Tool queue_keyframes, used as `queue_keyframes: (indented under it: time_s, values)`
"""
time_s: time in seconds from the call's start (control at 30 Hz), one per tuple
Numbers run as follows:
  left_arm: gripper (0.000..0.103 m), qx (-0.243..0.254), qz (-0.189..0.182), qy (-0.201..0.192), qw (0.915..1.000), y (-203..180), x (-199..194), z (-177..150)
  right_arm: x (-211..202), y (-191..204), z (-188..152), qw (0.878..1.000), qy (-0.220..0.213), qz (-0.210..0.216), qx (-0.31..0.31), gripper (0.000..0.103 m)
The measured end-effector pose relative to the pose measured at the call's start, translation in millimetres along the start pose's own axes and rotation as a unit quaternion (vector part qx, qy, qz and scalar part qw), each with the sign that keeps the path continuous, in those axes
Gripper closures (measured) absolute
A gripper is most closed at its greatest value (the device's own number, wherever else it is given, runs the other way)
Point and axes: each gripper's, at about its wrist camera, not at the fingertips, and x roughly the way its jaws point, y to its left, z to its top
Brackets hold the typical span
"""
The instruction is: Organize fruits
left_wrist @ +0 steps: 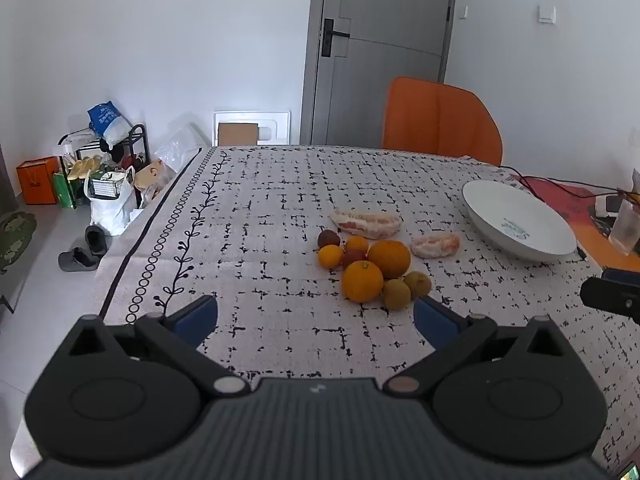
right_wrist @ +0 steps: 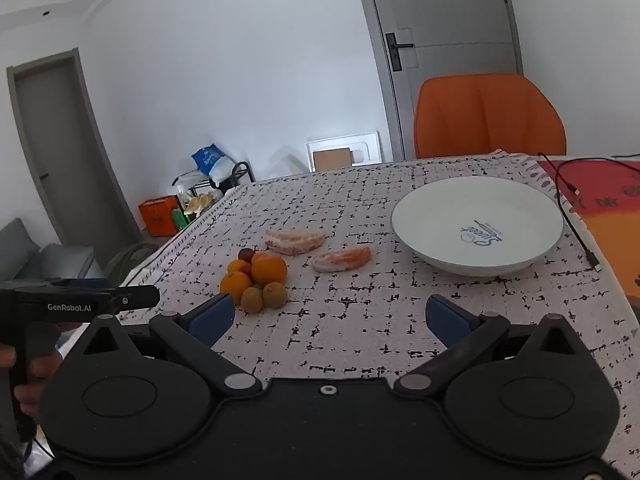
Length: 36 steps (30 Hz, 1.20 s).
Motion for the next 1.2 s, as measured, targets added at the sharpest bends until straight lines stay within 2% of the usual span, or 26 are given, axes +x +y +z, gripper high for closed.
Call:
queue_keyframes:
  time_s: [0.1, 0.17, 0.33, 1.2]
  values:
    - [0.000, 0.001, -0.005, 0.005, 1.0000, 1, 1, -4, -12, 1, -11, 1.000, -0.014, 0.004, -0.009, 0.000]
    - [0.000, 0.002, -0.005, 0.004, 1.0000, 2, -1, -4, -2, 5, -5, 1.000, 0.014, -0.004, -0.016, 0.000]
    - [0.000, 0.006, -0.002, 0.013, 0.9999, -4, 2, -2, 4, 2, 2, 1.000, 0.030, 0.001, -0.006, 0.000]
    - [0.000, 0.004, -0.004, 0.011, 0.9999, -2, 2, -5, 4, 1, 1, 0.999, 0.034, -0.012, -0.002, 0.000]
